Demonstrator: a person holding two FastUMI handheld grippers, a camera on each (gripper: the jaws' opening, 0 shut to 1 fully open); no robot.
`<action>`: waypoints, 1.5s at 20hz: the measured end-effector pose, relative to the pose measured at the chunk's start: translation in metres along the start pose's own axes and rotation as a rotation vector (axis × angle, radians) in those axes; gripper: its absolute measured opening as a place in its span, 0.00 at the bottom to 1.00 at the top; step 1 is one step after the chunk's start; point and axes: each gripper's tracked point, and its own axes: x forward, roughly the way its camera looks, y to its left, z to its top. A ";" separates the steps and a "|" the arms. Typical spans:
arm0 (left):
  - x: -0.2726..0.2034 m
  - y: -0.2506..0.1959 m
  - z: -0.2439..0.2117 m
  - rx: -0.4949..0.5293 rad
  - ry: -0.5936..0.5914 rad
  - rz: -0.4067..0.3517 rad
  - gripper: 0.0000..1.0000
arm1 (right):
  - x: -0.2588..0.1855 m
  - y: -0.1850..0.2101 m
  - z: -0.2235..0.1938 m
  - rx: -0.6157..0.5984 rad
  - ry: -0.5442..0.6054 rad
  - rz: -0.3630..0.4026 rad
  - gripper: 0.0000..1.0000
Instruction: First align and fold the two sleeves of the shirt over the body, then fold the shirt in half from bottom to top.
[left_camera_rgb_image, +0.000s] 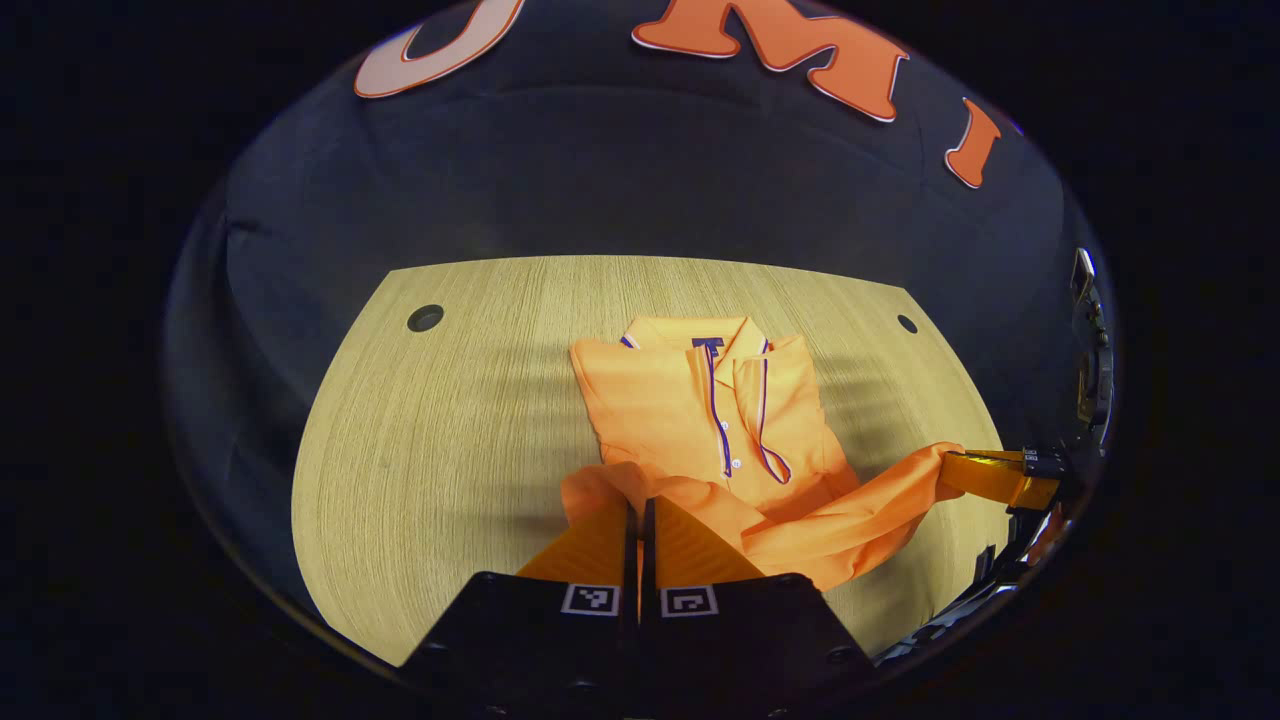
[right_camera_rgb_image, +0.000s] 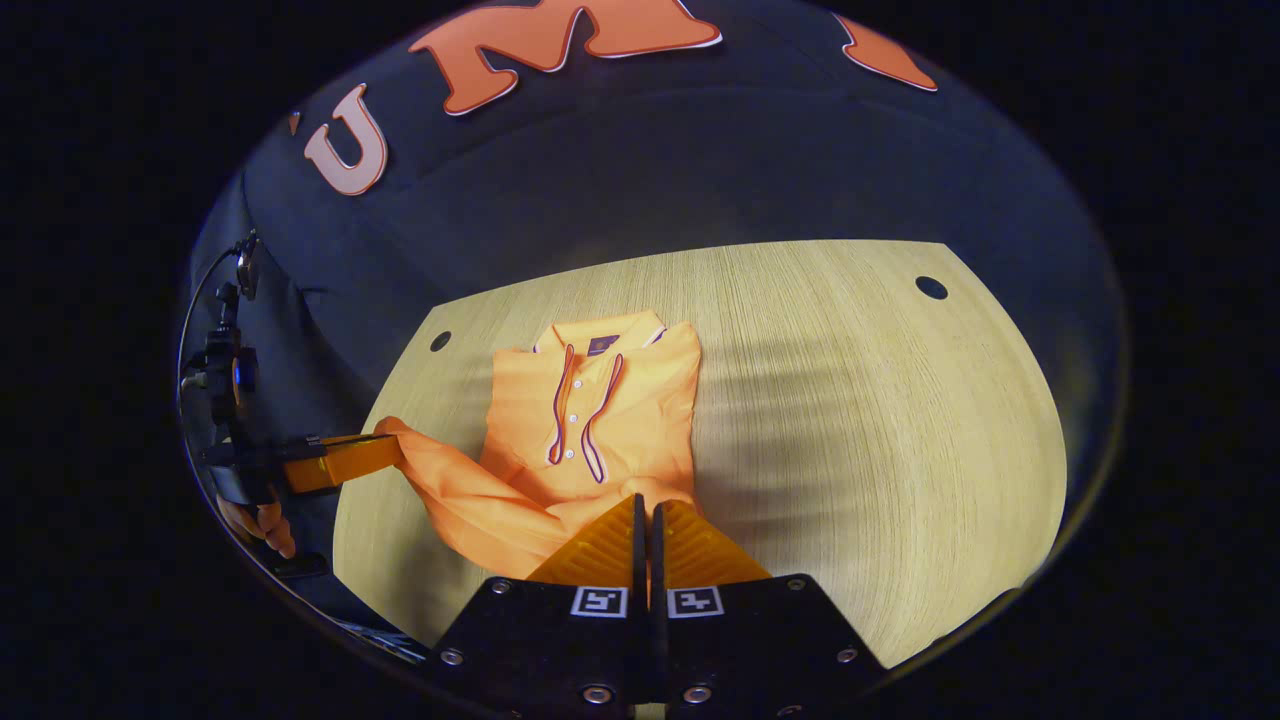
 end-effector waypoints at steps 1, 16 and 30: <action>0.005 0.003 0.006 -0.002 -0.001 -0.001 0.01 | 0.005 0.001 0.005 0.001 0.004 0.000 0.00; 0.083 0.049 0.076 -0.034 -0.027 0.025 0.01 | 0.089 -0.007 0.080 -0.001 0.022 -0.047 0.01; 0.149 0.074 0.100 -0.042 0.006 0.060 0.02 | 0.167 -0.030 0.110 0.102 0.077 -0.127 0.02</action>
